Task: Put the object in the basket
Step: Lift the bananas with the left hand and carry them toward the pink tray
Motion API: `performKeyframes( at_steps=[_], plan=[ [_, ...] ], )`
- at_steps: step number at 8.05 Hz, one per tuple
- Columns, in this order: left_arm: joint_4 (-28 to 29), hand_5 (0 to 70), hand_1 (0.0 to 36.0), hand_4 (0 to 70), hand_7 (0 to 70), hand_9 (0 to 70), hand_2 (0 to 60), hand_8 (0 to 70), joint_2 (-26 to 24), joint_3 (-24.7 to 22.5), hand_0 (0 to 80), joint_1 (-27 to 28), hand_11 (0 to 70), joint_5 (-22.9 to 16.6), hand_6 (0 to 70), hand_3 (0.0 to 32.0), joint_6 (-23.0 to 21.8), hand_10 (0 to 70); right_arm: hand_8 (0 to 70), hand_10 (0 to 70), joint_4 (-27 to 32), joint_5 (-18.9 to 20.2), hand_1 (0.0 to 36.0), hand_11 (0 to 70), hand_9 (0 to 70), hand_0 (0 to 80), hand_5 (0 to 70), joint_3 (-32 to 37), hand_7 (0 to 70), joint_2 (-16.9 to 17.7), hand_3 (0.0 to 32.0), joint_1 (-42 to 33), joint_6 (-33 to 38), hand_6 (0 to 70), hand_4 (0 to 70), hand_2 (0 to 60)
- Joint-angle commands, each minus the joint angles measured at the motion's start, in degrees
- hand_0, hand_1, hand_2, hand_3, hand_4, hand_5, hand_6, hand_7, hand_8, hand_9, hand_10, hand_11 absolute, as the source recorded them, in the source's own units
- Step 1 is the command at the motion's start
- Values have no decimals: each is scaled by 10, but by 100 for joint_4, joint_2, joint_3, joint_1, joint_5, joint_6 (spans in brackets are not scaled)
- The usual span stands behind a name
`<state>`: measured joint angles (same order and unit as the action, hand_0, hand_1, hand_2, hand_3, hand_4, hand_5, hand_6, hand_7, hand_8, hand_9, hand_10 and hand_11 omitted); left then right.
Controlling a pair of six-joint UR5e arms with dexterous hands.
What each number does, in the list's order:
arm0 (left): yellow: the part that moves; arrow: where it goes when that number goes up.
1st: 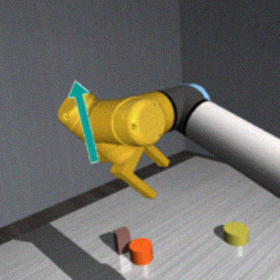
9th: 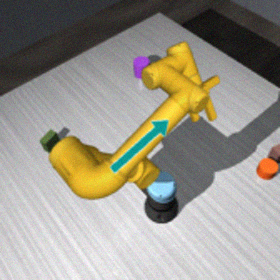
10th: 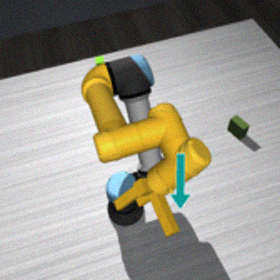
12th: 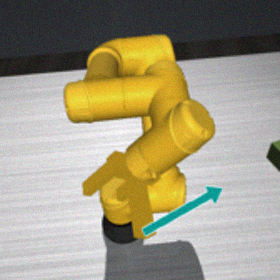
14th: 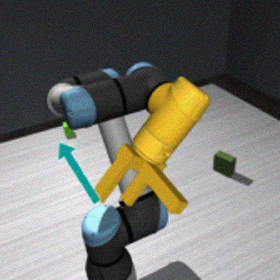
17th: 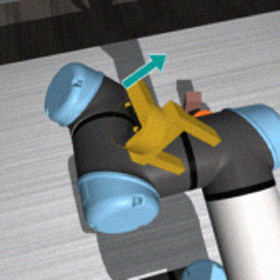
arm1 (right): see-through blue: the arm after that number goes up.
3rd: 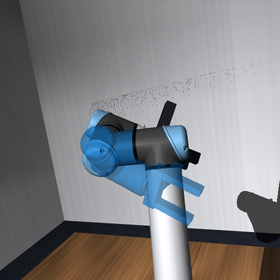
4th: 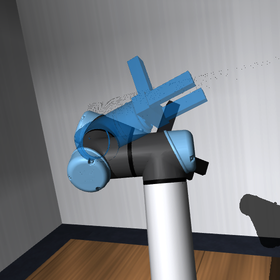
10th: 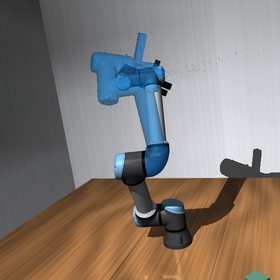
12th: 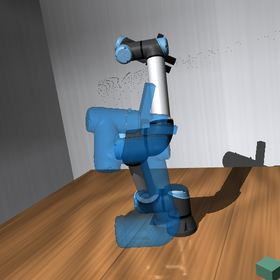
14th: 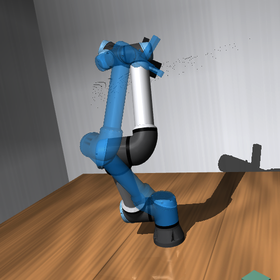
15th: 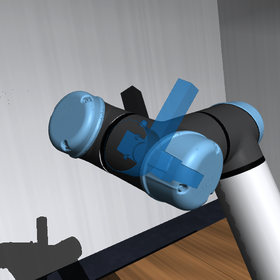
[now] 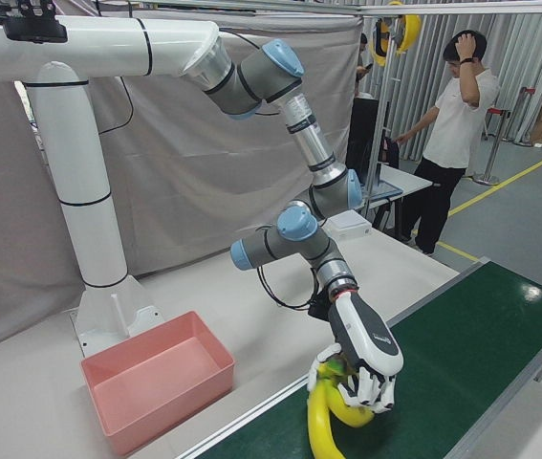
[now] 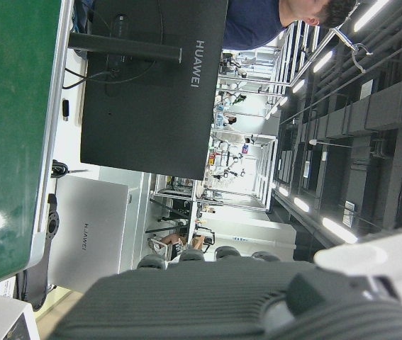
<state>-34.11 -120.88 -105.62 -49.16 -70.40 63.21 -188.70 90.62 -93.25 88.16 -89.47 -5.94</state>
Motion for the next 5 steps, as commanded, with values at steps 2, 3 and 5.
performKeyframes(
  at_steps=[2, 3, 5],
  plan=[
    [-903, 700, 331, 436, 700, 700, 600, 700, 178, -1879, 509, -6, 700, -61, 700, 0, -10, 564, 0, 0, 0, 0, 0, 0, 0, 0, 0, 0, 0, 0, 0, 0, -4, 0, 0, 0],
    [-1026, 700, 304, 443, 700, 700, 600, 700, 327, -2249, 499, 64, 700, -114, 700, 0, -10, 567, 0, 0, 0, 0, 0, 0, 0, 0, 0, 9, 0, 0, 0, 0, -4, 0, 0, 0],
    [-1280, 700, 273, 443, 700, 700, 600, 700, 557, -2699, 503, 344, 700, -420, 700, 0, -10, 547, 0, 0, 0, 0, 0, 0, 0, 0, 0, 9, 0, 0, 0, 0, -4, 0, 0, 0]
  ],
)
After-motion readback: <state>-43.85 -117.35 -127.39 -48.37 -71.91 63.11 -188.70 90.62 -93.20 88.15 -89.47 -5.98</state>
